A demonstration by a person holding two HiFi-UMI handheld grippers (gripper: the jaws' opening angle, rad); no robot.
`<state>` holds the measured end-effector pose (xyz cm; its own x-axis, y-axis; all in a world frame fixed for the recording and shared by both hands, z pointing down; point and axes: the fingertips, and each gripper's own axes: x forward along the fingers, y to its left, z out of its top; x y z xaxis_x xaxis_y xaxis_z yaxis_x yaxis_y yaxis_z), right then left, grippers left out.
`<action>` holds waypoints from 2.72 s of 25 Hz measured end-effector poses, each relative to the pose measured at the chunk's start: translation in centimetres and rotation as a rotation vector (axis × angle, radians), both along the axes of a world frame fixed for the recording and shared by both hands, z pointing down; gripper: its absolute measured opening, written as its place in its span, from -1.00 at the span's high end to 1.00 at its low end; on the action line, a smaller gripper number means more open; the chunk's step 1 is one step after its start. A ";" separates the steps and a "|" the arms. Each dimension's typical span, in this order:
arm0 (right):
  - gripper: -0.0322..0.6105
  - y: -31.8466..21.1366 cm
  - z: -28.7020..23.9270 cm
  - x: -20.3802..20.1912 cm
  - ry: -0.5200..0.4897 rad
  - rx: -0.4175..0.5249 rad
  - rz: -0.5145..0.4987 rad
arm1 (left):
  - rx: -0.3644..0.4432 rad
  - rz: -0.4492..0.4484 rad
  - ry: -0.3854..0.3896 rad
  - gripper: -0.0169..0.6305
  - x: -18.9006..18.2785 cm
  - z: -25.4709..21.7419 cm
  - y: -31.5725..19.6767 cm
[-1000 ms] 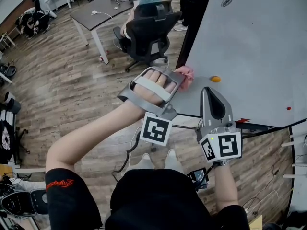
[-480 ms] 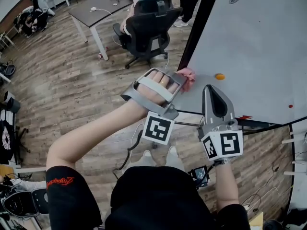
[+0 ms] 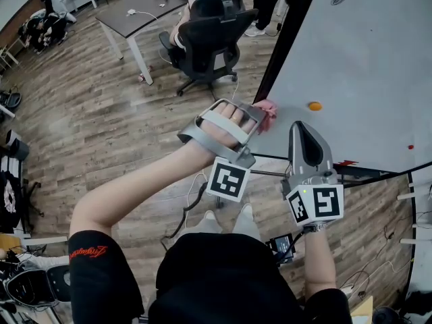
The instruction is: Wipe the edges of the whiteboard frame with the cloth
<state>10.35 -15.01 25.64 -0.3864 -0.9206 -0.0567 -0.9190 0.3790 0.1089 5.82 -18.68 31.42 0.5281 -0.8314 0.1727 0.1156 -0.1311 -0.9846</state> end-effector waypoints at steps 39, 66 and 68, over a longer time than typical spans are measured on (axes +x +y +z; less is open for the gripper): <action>0.89 2.2 2.3 1.0 0.010 -0.038 0.090 | -0.050 -0.019 -0.026 0.81 0.2 6.4 -0.2; 0.89 2.8 3.7 1.8 0.002 -0.071 0.095 | -0.097 -0.071 -0.006 0.81 0.3 9.4 -0.1; 0.89 2.7 3.9 1.8 -0.003 -0.077 0.094 | -0.098 -0.072 -0.009 0.81 0.3 9.6 -0.2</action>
<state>12.20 -12.29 29.58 -0.2986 -0.9543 0.0148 -0.9509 0.2988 0.0803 6.12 -18.87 41.01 0.4659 -0.8460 0.2592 0.1110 -0.2347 -0.9657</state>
